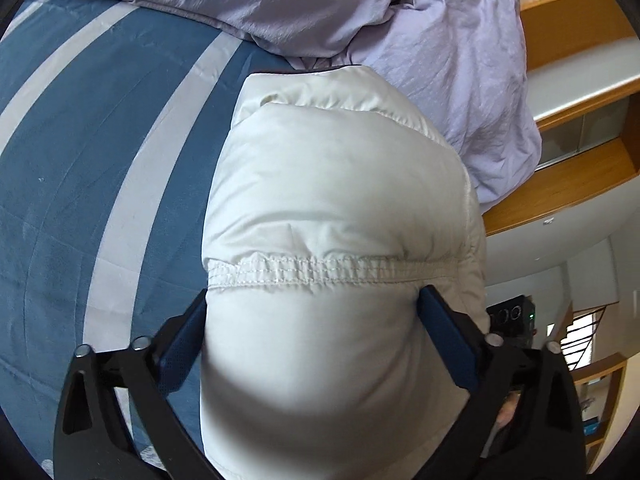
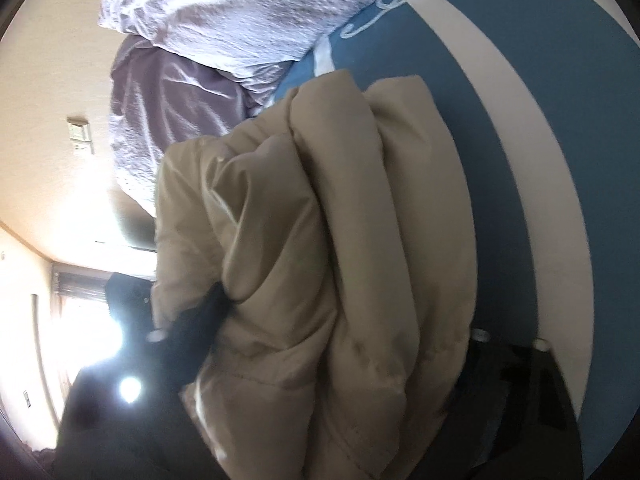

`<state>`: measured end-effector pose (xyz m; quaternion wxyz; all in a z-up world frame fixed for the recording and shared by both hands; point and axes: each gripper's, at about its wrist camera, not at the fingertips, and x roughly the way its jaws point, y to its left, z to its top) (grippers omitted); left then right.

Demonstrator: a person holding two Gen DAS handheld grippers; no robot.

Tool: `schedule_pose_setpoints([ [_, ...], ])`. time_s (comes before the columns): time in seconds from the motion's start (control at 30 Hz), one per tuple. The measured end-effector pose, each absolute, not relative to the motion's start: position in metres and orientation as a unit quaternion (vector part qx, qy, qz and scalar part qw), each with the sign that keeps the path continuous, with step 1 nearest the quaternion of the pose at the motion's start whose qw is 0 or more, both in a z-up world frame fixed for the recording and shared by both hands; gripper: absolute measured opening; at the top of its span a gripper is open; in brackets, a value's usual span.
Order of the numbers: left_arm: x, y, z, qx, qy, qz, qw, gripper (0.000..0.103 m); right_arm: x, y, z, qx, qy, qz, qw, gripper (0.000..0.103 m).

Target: Fold large clothes

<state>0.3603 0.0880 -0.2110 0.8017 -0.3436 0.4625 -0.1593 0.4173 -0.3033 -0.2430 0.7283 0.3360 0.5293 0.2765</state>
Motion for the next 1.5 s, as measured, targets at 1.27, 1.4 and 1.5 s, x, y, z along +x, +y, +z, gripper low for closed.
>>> schedule_pose_setpoints([
  [1.27,0.41,0.123,-0.127,-0.065,0.357,0.058,0.93,0.092,0.437,-0.23,-0.154,0.187,0.429,0.185,0.864,0.076],
  [1.4,0.418,0.097,-0.133,-0.027,0.363,0.053,0.93,0.093,0.428,-0.203,-0.132,0.11,0.395,0.186,0.893,0.076],
  [1.5,0.417,0.084,-0.141,-0.008,0.366,0.051,0.929,0.093,0.424,-0.172,-0.122,0.065,0.373,0.188,0.906,0.067],
])
